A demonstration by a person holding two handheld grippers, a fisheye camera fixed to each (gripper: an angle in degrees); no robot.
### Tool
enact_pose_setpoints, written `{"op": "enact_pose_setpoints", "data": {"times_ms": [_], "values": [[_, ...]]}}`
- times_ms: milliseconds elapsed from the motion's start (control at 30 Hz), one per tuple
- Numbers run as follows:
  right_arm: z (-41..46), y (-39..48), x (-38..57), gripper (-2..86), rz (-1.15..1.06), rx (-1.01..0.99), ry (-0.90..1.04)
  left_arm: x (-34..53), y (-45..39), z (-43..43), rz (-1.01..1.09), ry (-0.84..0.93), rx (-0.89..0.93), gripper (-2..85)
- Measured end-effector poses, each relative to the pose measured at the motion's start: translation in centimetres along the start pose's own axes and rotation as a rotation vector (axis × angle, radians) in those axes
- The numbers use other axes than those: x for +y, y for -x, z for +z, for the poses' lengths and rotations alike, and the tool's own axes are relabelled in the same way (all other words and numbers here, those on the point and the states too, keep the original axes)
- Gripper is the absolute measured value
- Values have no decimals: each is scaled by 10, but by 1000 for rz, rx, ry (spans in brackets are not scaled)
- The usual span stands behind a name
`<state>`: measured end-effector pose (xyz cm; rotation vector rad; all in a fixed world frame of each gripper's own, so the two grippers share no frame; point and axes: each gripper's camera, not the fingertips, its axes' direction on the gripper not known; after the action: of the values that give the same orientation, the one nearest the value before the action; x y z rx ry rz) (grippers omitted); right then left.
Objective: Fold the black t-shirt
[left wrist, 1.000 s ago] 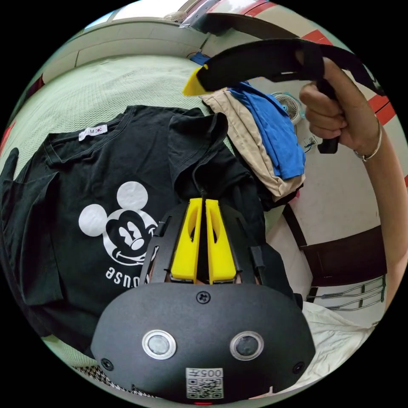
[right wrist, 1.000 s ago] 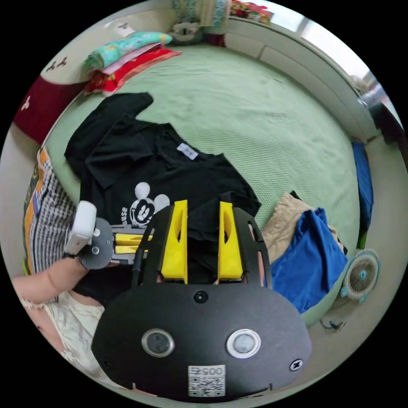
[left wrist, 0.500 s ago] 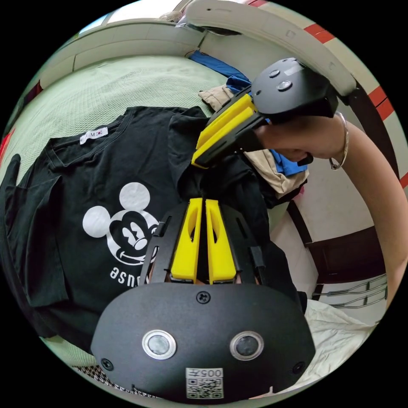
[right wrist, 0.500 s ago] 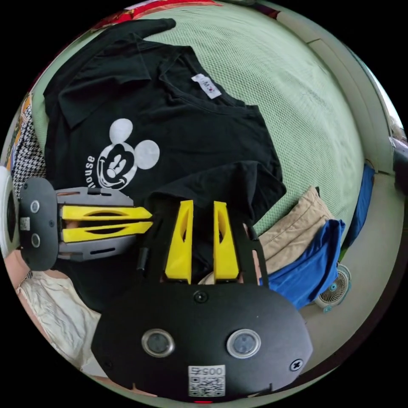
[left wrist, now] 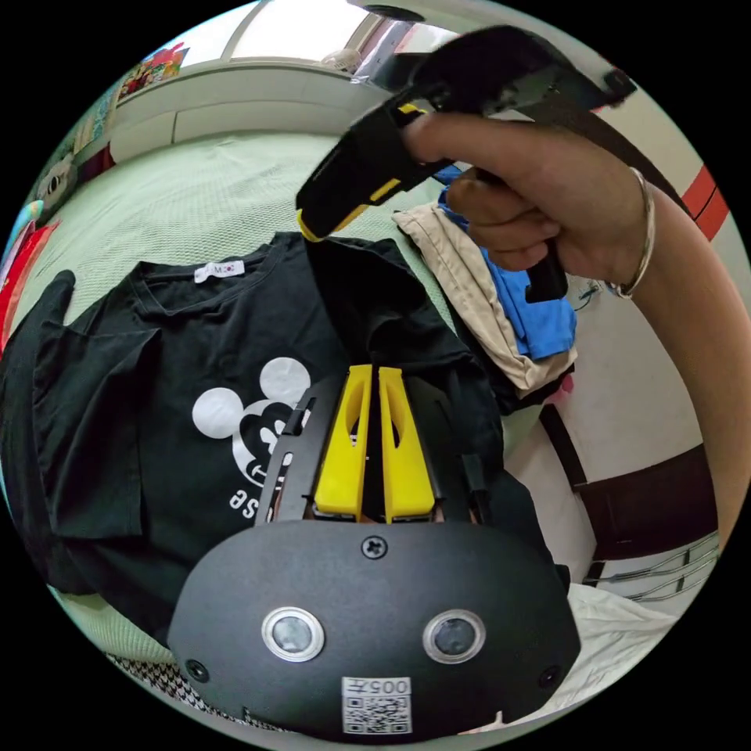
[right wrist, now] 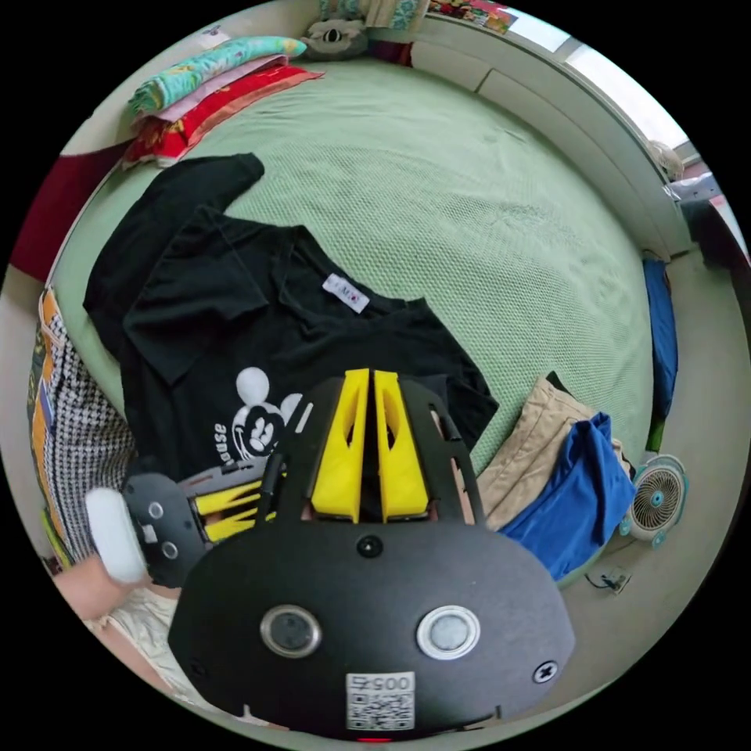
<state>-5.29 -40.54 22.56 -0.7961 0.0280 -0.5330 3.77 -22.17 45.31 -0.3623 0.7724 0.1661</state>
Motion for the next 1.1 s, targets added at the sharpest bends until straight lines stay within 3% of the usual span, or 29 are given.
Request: {"op": "enact_pose_setpoints", "data": {"times_ms": [233, 333, 500, 867, 1100], "values": [[-27, -2, -20, 18, 111, -14, -119, 1, 11, -2, -31, 68, 27, 17], [-16, -2, -13, 68, 2, -64, -46, 1, 13, -5, -33, 70, 35, 11], [28, 5, 18, 103, -165, 35, 100, 2, 15, -11, -39, 67, 43, 11], [91, 5, 32, 34, -92, 116, 87, 5, 15, -23, -30, 84, 20, 14], [89, -4, 39, -13, -62, 127, 24, 8, 18, -31, -34, 93, 28, 12]]}}
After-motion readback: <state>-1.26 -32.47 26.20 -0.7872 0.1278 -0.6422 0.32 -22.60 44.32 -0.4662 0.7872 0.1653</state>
